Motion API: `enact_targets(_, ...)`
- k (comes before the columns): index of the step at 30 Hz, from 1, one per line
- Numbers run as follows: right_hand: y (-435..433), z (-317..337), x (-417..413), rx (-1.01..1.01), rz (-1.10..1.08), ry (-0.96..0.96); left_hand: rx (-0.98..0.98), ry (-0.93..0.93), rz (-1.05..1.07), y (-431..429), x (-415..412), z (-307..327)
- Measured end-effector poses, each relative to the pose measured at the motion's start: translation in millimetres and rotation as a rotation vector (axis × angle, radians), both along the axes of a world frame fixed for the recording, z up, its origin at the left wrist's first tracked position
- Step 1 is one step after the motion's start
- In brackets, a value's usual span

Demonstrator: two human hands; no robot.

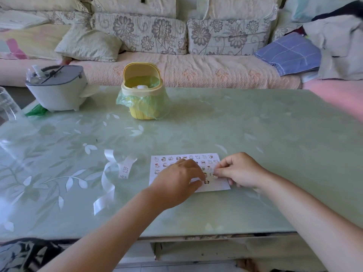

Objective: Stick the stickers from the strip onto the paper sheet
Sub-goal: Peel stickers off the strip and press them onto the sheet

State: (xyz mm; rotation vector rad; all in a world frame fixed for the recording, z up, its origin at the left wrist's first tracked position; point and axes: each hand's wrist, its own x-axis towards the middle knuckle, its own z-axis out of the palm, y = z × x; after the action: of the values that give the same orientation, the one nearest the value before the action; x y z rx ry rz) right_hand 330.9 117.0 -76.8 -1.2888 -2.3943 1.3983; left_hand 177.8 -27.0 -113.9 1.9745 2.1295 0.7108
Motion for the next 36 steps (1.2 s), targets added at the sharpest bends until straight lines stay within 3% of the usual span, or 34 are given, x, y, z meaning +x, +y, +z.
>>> enact_targets(9,0,2,3,0.023,0.058,-0.069,-0.006,0.126,0.004,5,3,-3)
enact_targets(24,-2,-3,-6,0.14,0.07,-0.162,-0.003,0.138,0.017,3,5,-5)
enact_targets(32,-8,-2,-14,0.287,0.085,-0.3,0.05,0.179,-0.037,1,7,-11)
enact_targets(36,-11,4,-16,0.463,0.12,-0.41,0.074,0.225,-0.037,1,8,-13)
